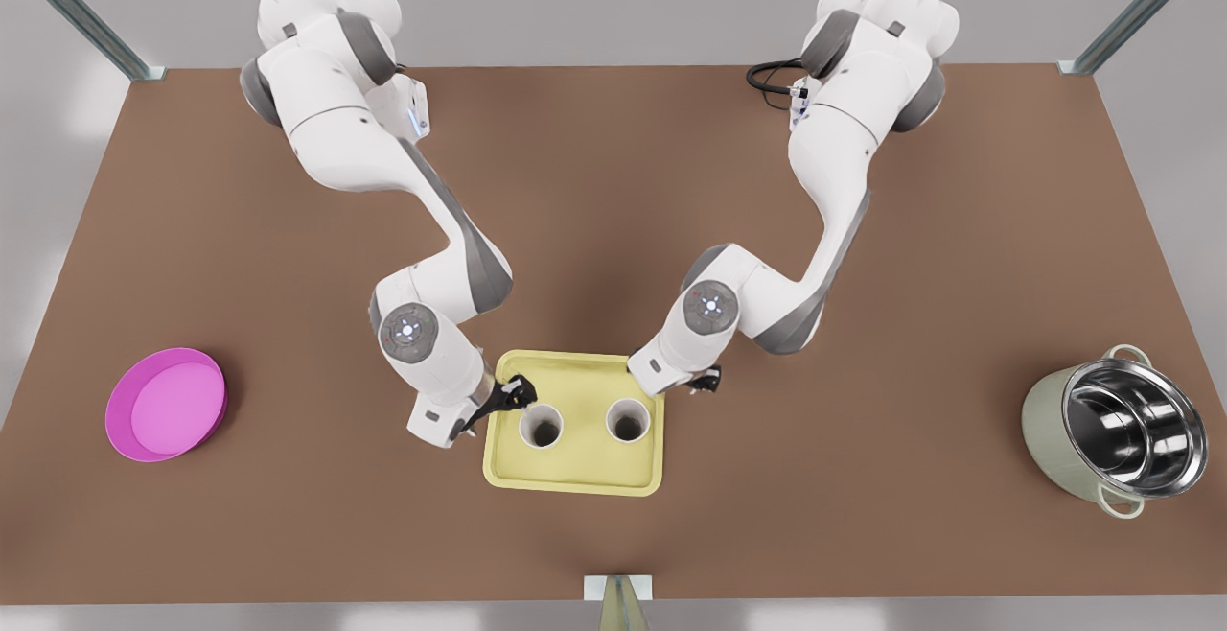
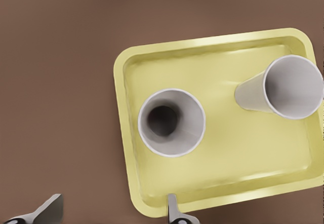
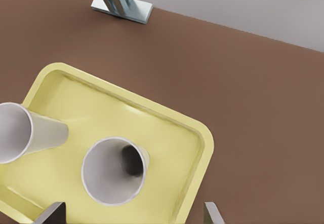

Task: Use the left arm to pick up the white IKEA cup from the tray and place it on the middle-left position; use the right arm to pick up the white IKEA cup from the tray and place it on the middle-right position

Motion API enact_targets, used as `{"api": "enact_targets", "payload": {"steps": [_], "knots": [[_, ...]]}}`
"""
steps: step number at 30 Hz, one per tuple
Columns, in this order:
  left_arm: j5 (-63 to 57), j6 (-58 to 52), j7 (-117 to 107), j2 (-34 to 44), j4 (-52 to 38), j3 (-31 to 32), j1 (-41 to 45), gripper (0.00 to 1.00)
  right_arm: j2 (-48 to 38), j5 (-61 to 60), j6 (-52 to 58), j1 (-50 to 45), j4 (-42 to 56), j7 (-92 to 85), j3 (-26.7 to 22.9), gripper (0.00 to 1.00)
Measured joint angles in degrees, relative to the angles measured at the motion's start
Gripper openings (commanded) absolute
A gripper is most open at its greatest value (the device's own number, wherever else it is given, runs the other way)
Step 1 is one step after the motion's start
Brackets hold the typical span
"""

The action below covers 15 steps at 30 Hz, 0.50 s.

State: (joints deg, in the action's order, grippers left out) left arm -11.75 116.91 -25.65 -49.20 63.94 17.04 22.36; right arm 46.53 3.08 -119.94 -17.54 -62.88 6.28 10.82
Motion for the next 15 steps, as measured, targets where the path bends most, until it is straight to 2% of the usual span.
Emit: {"api": "enact_targets", "payload": {"steps": [7, 15], "knots": [[-1.9, 7.1, -4.1, -4.3, -1.3, -1.4, 1.6, 1.0, 6.3, 0.1, -5.4, -1.5, 5.1, 3.6, -1.6, 1.0], [-2.3, 13.7, -6.6, -8.3, -5.7, -3.4, 2.4, 1.0, 9.3, 0.1, -8.3, -2.3, 4.9, 6.7, -2.2, 1.0]]}}
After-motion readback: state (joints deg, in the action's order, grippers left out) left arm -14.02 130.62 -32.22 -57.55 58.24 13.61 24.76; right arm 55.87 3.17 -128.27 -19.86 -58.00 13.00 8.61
